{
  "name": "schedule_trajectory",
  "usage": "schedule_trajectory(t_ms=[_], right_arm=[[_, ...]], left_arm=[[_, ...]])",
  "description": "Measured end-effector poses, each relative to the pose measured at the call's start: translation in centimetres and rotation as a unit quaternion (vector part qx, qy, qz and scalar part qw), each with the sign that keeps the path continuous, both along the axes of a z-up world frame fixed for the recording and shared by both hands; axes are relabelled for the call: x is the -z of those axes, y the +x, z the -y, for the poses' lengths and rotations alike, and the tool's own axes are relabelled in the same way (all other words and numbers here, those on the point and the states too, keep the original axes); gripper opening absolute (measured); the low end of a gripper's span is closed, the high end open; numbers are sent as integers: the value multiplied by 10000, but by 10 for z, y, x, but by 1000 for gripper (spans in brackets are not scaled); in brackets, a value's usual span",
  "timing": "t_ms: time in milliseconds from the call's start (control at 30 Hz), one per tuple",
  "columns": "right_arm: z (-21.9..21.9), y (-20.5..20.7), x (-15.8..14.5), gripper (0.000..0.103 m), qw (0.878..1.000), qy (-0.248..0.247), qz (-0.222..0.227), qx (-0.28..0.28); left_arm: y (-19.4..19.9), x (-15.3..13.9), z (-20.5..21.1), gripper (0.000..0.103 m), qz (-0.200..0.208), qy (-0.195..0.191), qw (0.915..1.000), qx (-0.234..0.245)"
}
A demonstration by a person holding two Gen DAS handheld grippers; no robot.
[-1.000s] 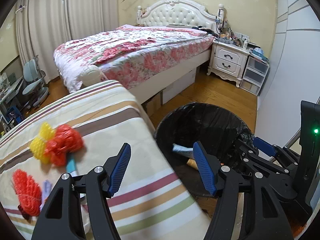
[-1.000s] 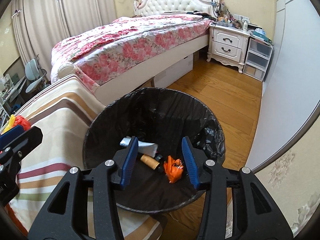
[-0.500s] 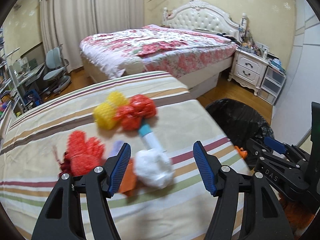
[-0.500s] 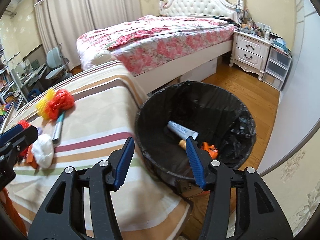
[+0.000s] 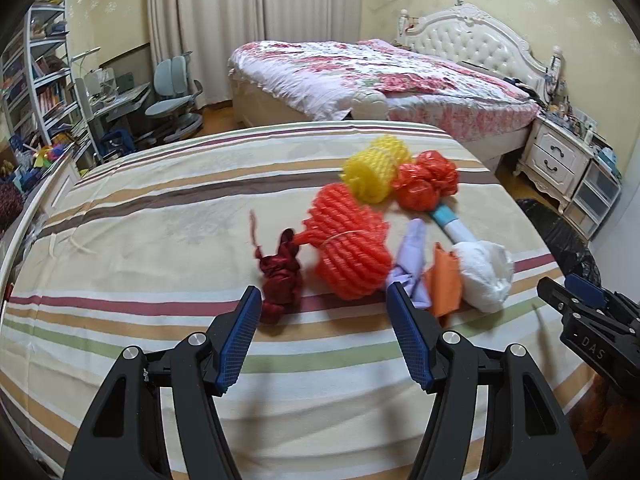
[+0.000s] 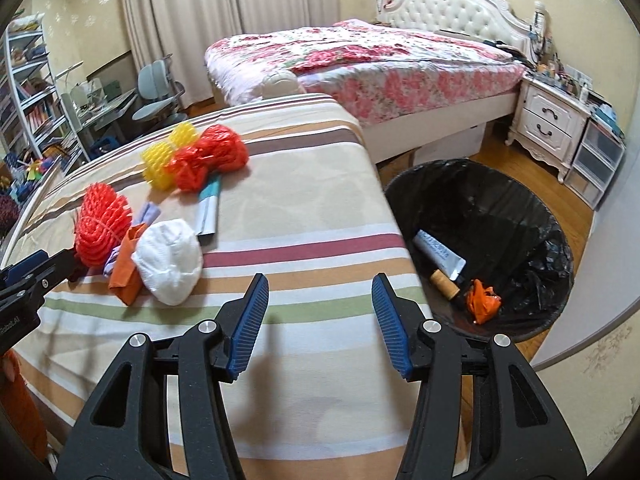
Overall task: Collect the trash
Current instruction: 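Move the left tool back to the bed and close it on the dark red ribbon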
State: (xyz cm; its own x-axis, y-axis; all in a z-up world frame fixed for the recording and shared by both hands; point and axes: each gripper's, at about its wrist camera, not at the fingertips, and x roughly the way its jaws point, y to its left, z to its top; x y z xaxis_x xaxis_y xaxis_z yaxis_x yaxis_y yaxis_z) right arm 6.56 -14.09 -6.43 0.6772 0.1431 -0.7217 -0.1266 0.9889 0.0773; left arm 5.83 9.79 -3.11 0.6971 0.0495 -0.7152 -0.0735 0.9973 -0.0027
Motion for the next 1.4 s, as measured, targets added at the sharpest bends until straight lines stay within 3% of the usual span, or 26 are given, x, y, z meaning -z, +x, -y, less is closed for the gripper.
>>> schedule_trajectory(t_ms=[800,1300,1400], right_arm=[[-41,4,4,54,9991,-233,-119,-332],[-38,4,3,55,9993,-119,-115,-336],[-36,2,0,63,9994,-95,-78,-335]], left_arm=[[-7,24,-66,63,-346,-345,9972,-569],[13,24,-50,63,-368,-391,9977,-405],[19,25,-50,52,-366,-377,9979,-376]])
